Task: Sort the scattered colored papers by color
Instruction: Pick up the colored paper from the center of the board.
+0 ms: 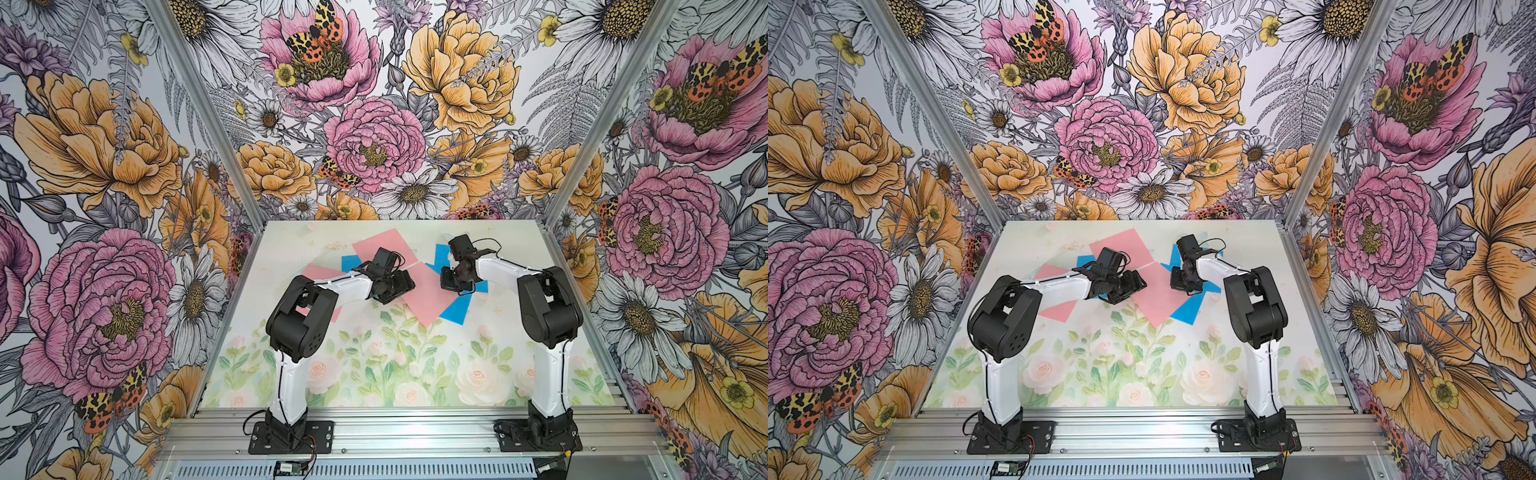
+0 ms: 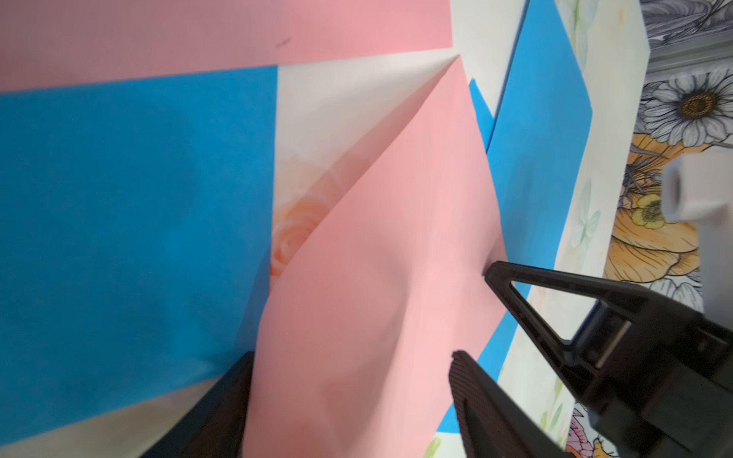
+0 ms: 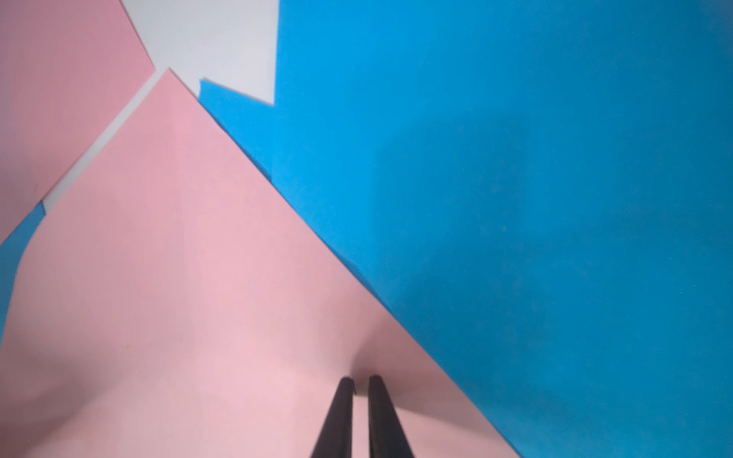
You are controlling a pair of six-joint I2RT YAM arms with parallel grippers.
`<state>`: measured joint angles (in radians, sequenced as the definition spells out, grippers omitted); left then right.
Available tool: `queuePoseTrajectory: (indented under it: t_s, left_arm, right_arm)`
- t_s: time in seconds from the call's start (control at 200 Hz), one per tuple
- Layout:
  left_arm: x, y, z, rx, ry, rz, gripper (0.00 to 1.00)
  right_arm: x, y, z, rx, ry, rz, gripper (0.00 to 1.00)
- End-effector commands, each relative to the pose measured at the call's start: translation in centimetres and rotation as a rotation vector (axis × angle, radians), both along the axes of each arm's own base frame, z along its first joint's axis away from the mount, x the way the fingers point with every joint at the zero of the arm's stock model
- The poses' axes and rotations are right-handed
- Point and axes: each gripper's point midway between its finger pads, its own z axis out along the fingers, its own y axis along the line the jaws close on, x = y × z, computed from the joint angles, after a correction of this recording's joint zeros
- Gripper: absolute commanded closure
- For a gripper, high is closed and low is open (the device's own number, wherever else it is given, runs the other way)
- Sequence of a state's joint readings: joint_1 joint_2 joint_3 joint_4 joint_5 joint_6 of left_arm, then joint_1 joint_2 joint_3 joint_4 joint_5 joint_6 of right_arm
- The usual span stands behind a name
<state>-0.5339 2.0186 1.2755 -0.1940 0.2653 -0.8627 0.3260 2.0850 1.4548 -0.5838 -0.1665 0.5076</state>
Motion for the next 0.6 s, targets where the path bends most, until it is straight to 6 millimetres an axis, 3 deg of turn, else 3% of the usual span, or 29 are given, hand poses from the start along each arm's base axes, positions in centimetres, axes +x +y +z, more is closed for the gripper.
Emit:
queuePoseTrajectory:
  t_s: [0.0, 0.165, 0.285, 0.42, 0.595]
  left_arm:
    - [-0.1, -0.1, 0.0, -0.106, 0.044, 0.053, 0.23]
    - [-0.3, 2.3, -0.3, -0.162, 0.095, 0.212, 0.25]
    - [-1.9, 4.4, -2.2, -0.223, 0.189, 0.389, 0.24]
    - [-2.9, 5.2, -3.7, -0.249, 0.231, 0.468, 0.24]
    - [-2.1, 5.2, -4.8, -0.199, 0.209, 0.442, 0.23]
  right_arm:
    - [-2.4, 0.0, -4.0, -0.017, 0.116, 0.018, 0.88]
    - [-2.5, -0.1, -4.1, -0.019, 0.119, 0.017, 0.88]
    - [-2.6, -0.1, -4.3, -0.021, 0.122, 0.019, 0.88]
    - [-2.6, -0.1, -4.5, -0.020, 0.126, 0.022, 0.89]
    - [-2.6, 0.0, -4.5, -0.017, 0.126, 0.030, 0.89]
